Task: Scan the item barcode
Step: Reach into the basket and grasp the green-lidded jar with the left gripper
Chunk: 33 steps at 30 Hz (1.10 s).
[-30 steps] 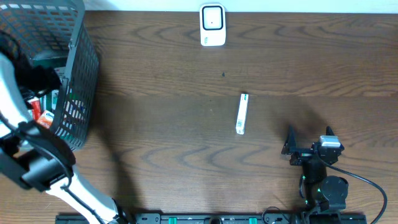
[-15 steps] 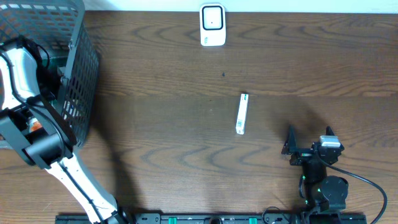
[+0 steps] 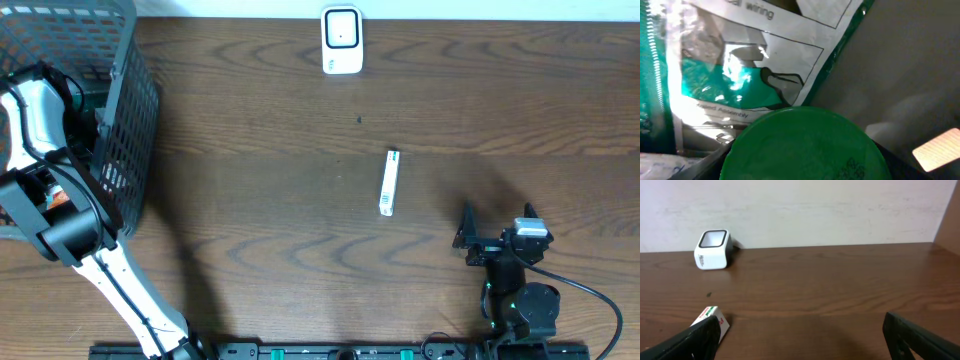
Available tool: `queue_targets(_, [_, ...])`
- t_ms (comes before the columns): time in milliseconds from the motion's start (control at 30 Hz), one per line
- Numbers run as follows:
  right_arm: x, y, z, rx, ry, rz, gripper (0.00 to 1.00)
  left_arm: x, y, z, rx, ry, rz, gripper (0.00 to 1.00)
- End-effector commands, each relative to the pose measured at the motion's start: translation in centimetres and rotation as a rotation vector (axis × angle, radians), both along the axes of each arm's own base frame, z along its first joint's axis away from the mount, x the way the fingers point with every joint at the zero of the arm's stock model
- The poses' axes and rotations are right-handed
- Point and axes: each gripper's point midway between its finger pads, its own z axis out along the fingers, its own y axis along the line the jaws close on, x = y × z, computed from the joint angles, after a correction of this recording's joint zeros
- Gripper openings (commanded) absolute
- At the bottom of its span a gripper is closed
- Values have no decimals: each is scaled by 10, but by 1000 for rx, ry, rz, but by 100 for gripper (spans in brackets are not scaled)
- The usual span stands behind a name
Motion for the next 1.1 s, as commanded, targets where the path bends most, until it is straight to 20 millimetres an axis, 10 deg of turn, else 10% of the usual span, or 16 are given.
queue_targets(0, [0, 2, -1, 13, 4, 9, 99, 1, 2, 27, 27, -46, 30, 81])
queue_targets(667, [0, 2, -1, 13, 4, 8, 99, 1, 3, 85, 97, -163, 78, 93])
queue_targets(1067, [0, 2, -1, 13, 4, 8, 99, 0, 3, 76, 116, -180, 97, 94])
